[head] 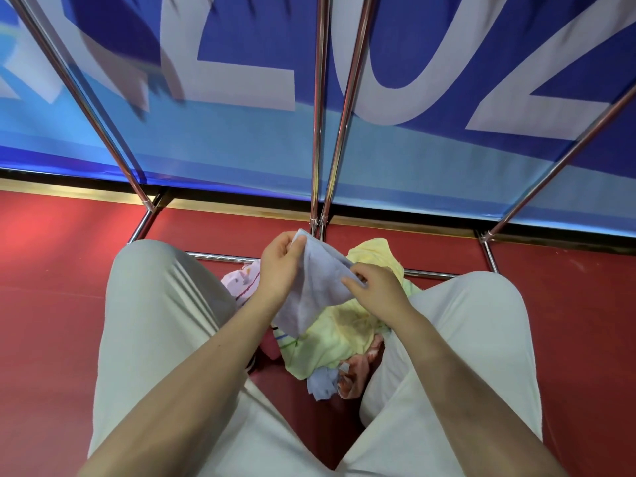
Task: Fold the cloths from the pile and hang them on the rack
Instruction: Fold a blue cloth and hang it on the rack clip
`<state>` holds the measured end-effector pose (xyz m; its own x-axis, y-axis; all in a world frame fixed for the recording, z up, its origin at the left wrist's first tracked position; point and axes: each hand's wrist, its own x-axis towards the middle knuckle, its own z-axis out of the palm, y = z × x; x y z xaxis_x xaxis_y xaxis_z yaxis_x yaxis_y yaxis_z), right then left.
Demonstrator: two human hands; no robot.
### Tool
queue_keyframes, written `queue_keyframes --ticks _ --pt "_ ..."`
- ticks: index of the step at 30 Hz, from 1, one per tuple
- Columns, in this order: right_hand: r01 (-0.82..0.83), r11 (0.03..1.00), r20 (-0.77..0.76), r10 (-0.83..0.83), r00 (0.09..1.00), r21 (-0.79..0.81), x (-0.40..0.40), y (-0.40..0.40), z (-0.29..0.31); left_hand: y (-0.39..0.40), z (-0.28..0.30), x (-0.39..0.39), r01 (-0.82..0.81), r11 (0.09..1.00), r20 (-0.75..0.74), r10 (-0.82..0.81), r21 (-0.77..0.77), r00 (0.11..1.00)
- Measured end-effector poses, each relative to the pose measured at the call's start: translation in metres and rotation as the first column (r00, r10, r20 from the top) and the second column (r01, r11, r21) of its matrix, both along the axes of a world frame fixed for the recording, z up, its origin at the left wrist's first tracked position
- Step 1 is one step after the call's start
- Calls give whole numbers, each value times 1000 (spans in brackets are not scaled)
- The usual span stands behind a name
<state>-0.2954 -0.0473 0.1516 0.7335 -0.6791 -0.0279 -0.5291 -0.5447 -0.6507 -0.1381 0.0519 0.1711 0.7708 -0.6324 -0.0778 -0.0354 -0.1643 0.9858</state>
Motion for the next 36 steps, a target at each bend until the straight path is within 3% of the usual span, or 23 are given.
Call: queue_keyframes --ticks 5,16,28,32,36 --pt "125 991 125 -131 984 52 -2 0 6 7 -4 9 -73 997 55 71 33 996" --pt "254 963 -16 -253 967 96 -4 -9 -5 10 3 -10 147 987 186 -134 -62 973" --pt "231 815 128 -346 929 532 -1 -13 -5 15 12 1 106 977 38 -101 -184 994" --pt "223 771 251 -443 861 596 0 -14 1 14 8 8 17 982 6 -17 -187 1000" --pt "196 793 368 -467 804 578 1 -7 15 13 4 10 -74 977 -74 60 -198 995"
